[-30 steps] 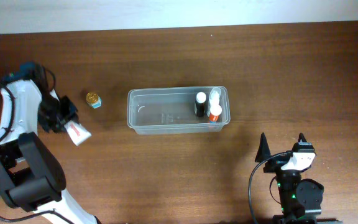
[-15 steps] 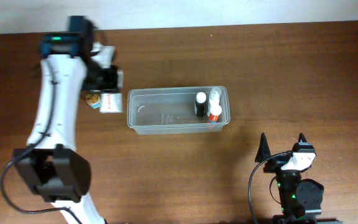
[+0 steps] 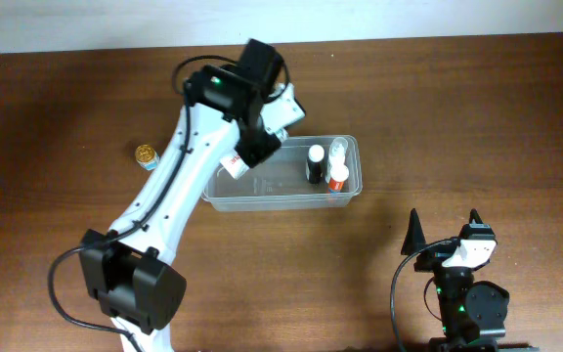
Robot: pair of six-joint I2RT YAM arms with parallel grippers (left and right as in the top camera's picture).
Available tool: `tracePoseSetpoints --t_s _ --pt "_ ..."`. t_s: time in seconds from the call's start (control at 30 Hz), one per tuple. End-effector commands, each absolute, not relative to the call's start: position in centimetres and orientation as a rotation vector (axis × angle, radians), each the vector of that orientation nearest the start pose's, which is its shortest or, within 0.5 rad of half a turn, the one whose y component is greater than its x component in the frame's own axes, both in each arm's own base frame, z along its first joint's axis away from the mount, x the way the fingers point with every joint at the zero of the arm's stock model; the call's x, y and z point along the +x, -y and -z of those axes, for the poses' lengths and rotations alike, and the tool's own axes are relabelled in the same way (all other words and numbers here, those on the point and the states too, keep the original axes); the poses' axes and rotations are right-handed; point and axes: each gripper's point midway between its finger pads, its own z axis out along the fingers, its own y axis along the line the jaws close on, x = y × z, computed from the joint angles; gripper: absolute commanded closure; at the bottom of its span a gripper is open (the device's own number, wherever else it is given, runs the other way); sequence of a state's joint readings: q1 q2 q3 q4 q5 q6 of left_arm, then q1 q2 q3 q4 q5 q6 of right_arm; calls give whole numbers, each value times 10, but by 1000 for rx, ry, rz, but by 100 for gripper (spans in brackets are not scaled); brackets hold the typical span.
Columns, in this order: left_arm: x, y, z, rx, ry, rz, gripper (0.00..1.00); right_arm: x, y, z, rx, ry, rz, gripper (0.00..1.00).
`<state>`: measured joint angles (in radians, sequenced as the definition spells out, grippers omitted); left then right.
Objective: Pack container
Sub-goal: 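Carry the Panadol box into the container and lower it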
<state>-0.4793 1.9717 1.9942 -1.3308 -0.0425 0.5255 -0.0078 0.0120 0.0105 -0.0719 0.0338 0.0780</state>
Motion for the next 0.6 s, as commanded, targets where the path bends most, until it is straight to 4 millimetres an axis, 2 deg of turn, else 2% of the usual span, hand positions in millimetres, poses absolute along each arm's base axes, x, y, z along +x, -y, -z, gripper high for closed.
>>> tracePoseSetpoints --t_s 0.0,0.07,0.23,0.37,0.57 --pt "386 196 -190 1699 -2313 -160 70 246 10 -156 105 -1645 -18 2" --pt "384 196 -187 1772 -2274 -168 73 246 10 -156 105 -1645 -18 2" --pt "380 195 -172 1869 -2251 -166 73 246 10 -156 105 -1645 -18 2" --pt "380 198 -159 1882 -2251 -139 73 246 10 -156 104 -1645 -18 2" --pt "376 203 -130 1976 -2225 -79 73 246 10 -156 105 -1645 -18 2"
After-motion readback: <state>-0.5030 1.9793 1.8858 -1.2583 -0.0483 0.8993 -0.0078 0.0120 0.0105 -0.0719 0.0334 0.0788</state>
